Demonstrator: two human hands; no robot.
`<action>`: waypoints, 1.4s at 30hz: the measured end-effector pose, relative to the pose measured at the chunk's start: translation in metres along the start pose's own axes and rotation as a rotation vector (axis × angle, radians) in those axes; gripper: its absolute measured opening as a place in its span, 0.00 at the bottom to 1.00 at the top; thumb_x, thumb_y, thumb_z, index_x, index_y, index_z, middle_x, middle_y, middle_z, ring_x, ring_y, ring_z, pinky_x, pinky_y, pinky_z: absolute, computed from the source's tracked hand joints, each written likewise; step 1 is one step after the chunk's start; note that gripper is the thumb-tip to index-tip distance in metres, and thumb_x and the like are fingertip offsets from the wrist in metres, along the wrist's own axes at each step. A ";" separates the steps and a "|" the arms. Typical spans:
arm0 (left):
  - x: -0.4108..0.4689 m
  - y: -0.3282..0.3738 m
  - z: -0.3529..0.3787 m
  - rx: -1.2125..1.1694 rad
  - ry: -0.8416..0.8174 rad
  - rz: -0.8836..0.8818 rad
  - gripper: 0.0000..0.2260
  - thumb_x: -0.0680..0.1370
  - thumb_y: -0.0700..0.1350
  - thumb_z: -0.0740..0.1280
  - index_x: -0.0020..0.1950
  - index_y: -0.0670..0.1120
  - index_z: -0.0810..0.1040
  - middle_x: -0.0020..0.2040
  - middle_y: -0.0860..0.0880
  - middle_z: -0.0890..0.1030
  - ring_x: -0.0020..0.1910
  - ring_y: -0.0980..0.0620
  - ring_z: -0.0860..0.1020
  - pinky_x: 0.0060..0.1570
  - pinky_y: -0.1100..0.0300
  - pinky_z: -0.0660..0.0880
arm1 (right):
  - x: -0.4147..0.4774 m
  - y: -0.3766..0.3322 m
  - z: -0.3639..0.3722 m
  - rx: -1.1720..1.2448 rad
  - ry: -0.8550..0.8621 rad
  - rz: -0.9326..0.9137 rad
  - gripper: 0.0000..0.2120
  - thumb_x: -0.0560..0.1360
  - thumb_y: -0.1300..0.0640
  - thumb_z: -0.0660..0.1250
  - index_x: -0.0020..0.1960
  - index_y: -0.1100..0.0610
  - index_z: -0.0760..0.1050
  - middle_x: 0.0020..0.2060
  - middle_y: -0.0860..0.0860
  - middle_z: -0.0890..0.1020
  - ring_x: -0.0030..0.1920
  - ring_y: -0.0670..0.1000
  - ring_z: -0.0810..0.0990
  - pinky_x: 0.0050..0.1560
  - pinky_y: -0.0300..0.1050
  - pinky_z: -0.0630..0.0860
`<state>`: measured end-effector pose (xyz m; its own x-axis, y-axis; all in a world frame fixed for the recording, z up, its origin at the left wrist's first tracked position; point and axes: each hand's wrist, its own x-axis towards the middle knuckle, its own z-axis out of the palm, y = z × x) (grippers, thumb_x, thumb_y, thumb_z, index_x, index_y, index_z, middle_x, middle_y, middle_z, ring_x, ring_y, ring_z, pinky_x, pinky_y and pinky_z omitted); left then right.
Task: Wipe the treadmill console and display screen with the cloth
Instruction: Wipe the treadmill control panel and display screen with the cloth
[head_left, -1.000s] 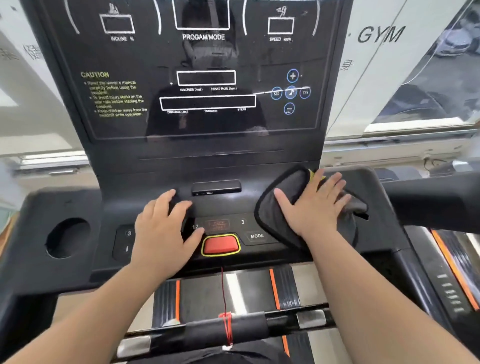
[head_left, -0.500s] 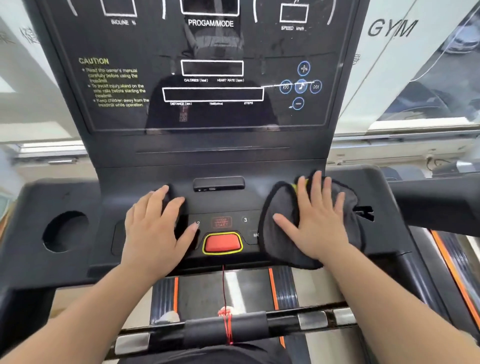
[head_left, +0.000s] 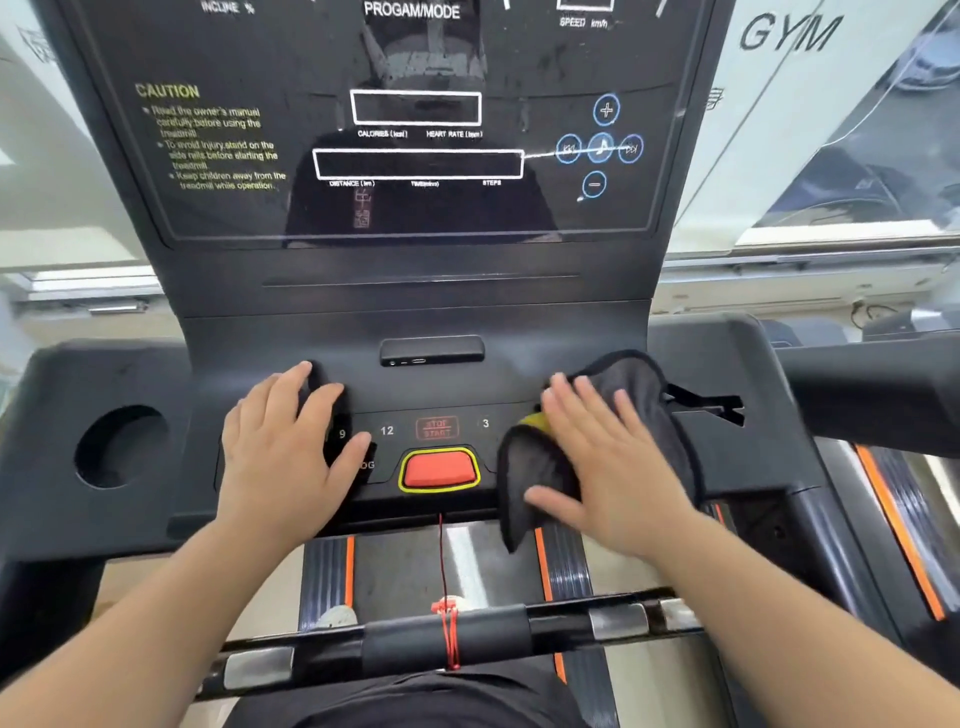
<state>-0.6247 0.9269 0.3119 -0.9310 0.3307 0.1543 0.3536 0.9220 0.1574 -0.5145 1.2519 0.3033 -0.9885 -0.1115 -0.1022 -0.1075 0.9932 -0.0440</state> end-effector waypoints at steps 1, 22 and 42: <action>-0.001 -0.001 0.000 0.006 0.002 0.001 0.28 0.76 0.62 0.58 0.65 0.44 0.78 0.70 0.40 0.73 0.68 0.35 0.71 0.64 0.36 0.67 | 0.005 0.016 -0.003 0.018 -0.003 0.095 0.50 0.75 0.22 0.46 0.84 0.56 0.50 0.84 0.52 0.49 0.83 0.56 0.48 0.79 0.69 0.53; -0.010 0.011 0.006 0.019 -0.017 0.003 0.30 0.76 0.63 0.58 0.68 0.43 0.75 0.71 0.41 0.72 0.69 0.36 0.69 0.66 0.37 0.65 | 0.027 0.043 -0.009 0.030 0.016 0.316 0.49 0.74 0.23 0.44 0.84 0.54 0.44 0.84 0.53 0.42 0.83 0.59 0.44 0.80 0.69 0.46; -0.011 0.012 0.006 -0.005 0.030 -0.008 0.31 0.75 0.62 0.59 0.69 0.42 0.75 0.71 0.40 0.72 0.68 0.35 0.69 0.65 0.38 0.65 | 0.020 0.011 -0.006 0.073 0.050 0.479 0.56 0.72 0.19 0.40 0.84 0.59 0.50 0.83 0.61 0.49 0.83 0.62 0.48 0.80 0.65 0.52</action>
<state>-0.6108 0.9354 0.3066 -0.9306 0.3175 0.1819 0.3470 0.9235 0.1633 -0.5365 1.2611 0.3066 -0.9291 0.3610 -0.0800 0.3667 0.9275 -0.0730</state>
